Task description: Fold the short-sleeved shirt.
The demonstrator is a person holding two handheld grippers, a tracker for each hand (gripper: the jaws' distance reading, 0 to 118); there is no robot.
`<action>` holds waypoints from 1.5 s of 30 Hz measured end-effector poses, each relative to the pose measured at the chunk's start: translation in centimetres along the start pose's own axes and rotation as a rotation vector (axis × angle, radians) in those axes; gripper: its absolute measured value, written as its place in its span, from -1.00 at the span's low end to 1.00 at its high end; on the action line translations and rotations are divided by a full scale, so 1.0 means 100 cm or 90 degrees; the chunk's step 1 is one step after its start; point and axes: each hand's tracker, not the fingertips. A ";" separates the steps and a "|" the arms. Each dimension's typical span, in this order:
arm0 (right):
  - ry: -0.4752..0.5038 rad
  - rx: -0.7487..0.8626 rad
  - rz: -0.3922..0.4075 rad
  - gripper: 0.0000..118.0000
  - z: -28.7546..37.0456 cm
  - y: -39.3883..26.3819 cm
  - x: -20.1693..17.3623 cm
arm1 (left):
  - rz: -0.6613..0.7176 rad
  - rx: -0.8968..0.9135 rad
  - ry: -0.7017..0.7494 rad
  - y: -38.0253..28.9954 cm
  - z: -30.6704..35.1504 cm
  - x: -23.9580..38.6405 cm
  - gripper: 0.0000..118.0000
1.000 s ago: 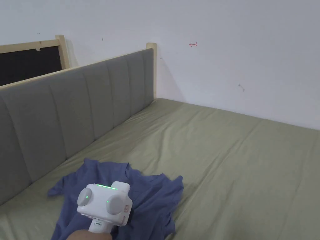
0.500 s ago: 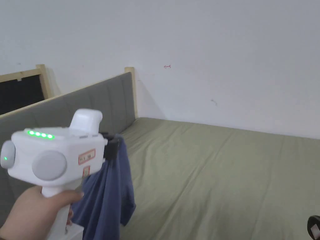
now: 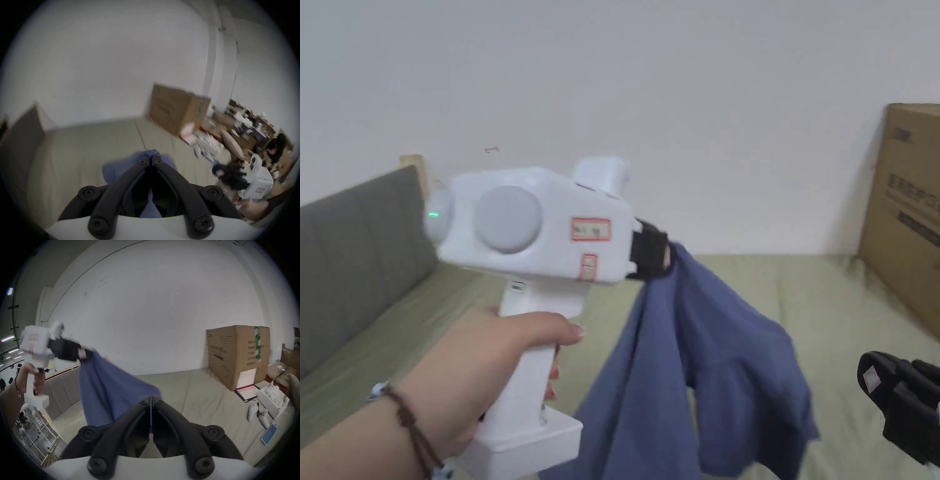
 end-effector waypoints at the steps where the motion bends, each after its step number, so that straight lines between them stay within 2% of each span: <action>1: -0.011 0.000 -0.005 -0.98 0.003 -0.001 0.007 | 0.029 -0.062 -0.007 -0.007 -0.031 0.002 -1.00; 3: -0.023 -0.006 -0.017 -0.98 0.007 -0.004 0.019 | 0.070 -0.169 -0.020 -0.031 -0.090 -0.001 -1.00; 5: -0.033 -0.017 -0.026 -0.98 0.009 -0.011 0.029 | 0.106 -0.272 0.012 -0.066 -0.143 -0.003 -1.00; 8: -0.048 -0.047 -0.031 -0.98 0.006 -0.025 0.040 | 0.167 -0.362 0.024 -0.124 -0.199 -0.011 -1.00; 12: -0.050 -0.101 -0.045 -0.98 -0.003 -0.047 0.048 | 0.286 -0.423 0.070 -0.173 -0.229 -0.031 -0.99; 14: -0.044 -0.116 -0.049 -0.98 -0.006 -0.054 0.048 | 0.330 -0.416 0.060 -0.178 -0.228 -0.044 -0.90; 15: -0.043 -0.117 -0.050 -0.98 -0.006 -0.057 0.048 | 0.329 -0.410 0.064 -0.177 -0.222 -0.046 -0.70; 16: -0.042 -0.119 -0.050 -0.98 -0.007 -0.059 0.047 | 0.329 -0.407 0.065 -0.173 -0.217 -0.049 -0.26; 17: -0.041 -0.121 -0.051 -0.98 -0.008 -0.059 0.047 | 0.329 -0.401 0.072 -0.167 -0.210 -0.052 0.61; 18: -0.040 -0.122 -0.053 -0.98 -0.009 -0.059 0.046 | 0.330 -0.388 0.073 -0.162 -0.203 -0.055 0.94; 19: -0.038 -0.122 -0.055 -0.98 -0.010 -0.058 0.045 | 0.329 -0.375 0.066 -0.156 -0.191 -0.057 0.96; 24: -0.021 -0.107 -0.056 -0.98 -0.012 -0.047 0.038 | 0.331 -0.207 0.065 -0.118 -0.113 -0.061 0.93; 27: -0.010 -0.092 -0.038 -0.98 -0.015 -0.034 0.031 | 0.275 -0.034 0.102 -0.111 -0.051 -0.057 0.89; 30: -0.003 -0.046 -0.017 -0.98 -0.013 -0.026 0.021 | 0.234 0.188 0.133 -0.131 0.008 -0.039 0.81; 31: -0.002 -0.025 -0.008 -0.98 -0.012 -0.026 0.017 | 0.220 0.238 0.143 -0.141 0.023 -0.038 0.74; 33: -0.010 0.026 0.024 -0.98 -0.010 -0.028 0.010 | 0.186 0.313 0.177 -0.159 0.042 -0.028 0.22; 34: -0.022 0.060 0.052 -0.98 -0.010 -0.031 0.005 | 0.166 0.333 0.200 -0.168 0.048 -0.022 -0.20; 35: -0.047 0.077 0.067 -0.98 -0.009 -0.035 0.001 | 0.145 0.340 0.231 -0.175 0.048 -0.022 -0.84; 36: -0.068 0.090 0.070 -0.98 -0.008 -0.038 -0.002 | 0.130 0.340 0.267 -0.181 0.048 -0.018 -0.99; 37: -0.083 0.105 0.059 -0.98 -0.007 -0.041 -0.004 | 0.114 0.346 0.320 -0.191 0.048 -0.013 -0.99; 39: -0.096 0.128 0.030 -0.98 -0.002 -0.046 -0.004 | 0.106 0.381 0.326 -0.208 0.051 -0.010 -0.99; 42: -0.129 0.136 0.029 -0.98 0.001 -0.053 -0.006 | 0.049 0.420 0.421 -0.229 0.055 0.011 -0.99; 45: -0.134 0.121 0.033 -0.98 0.000 -0.054 -0.005 | 0.031 0.422 0.415 -0.237 0.056 0.017 -0.99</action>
